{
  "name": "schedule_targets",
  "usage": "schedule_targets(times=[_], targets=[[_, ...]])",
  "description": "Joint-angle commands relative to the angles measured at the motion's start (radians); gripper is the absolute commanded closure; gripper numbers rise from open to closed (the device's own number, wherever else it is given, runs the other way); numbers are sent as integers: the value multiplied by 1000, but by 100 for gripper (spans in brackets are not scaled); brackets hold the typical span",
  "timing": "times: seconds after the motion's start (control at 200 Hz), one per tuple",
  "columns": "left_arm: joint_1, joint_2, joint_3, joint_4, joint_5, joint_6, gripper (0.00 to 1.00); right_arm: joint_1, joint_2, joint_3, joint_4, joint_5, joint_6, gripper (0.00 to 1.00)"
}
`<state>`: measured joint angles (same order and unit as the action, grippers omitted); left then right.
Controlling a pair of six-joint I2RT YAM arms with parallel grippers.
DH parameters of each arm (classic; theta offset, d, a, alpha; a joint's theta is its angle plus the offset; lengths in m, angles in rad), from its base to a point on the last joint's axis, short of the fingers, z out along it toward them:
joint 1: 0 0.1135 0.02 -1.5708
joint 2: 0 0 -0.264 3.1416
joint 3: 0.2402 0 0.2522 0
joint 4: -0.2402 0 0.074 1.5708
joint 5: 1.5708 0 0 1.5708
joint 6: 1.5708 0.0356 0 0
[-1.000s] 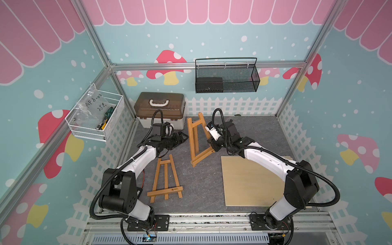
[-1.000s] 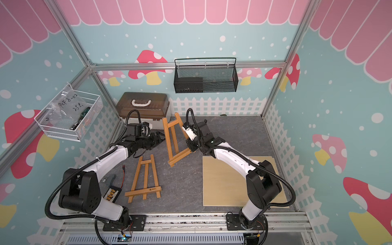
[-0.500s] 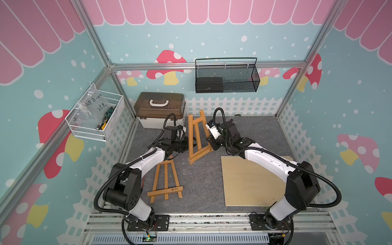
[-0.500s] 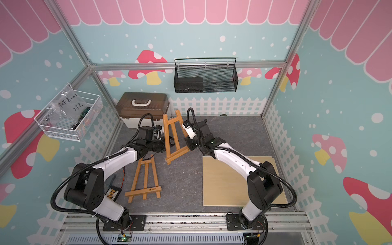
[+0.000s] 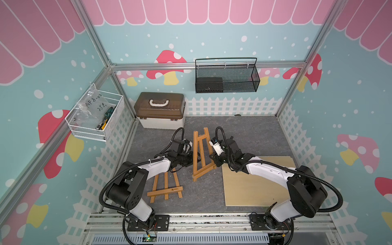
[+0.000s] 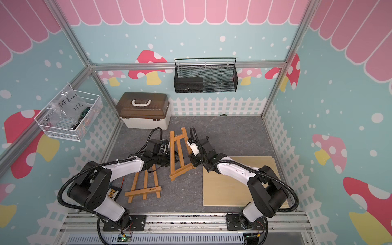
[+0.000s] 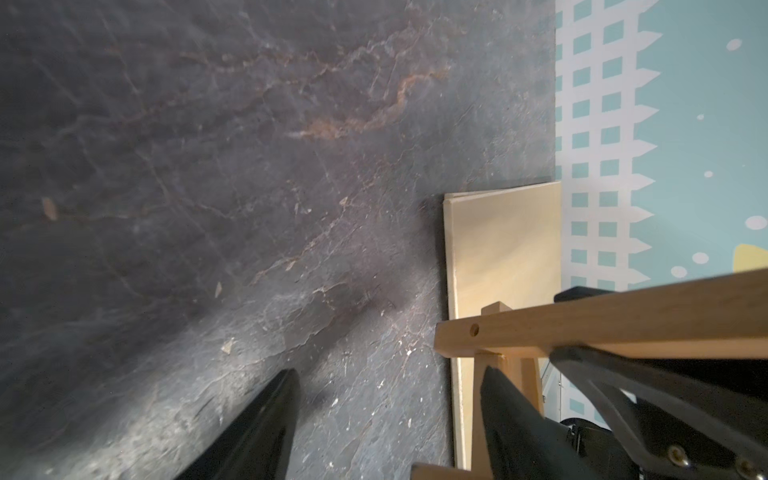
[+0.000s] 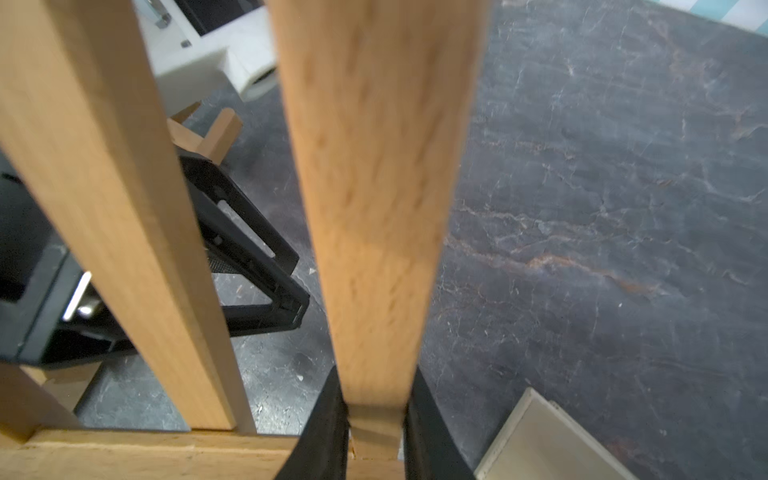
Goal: Disassemble the easel
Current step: Fold up the easel, then place the easel at the center of the board.
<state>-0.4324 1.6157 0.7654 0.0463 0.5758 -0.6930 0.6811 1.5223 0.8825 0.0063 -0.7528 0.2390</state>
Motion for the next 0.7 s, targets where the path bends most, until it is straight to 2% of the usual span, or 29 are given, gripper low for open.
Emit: schedule_targets(times=[0.0,0.27,0.695], targets=[[-18,24,-40,97,27,-33,29,-3,-11,-24,78,127,48,88],[-23,69,-51,104,7,-23,29,5,49,-37,65,187,77,88],[17,-39,-46,-53,-100,13,26,9,102,-2,7,218,91,89]])
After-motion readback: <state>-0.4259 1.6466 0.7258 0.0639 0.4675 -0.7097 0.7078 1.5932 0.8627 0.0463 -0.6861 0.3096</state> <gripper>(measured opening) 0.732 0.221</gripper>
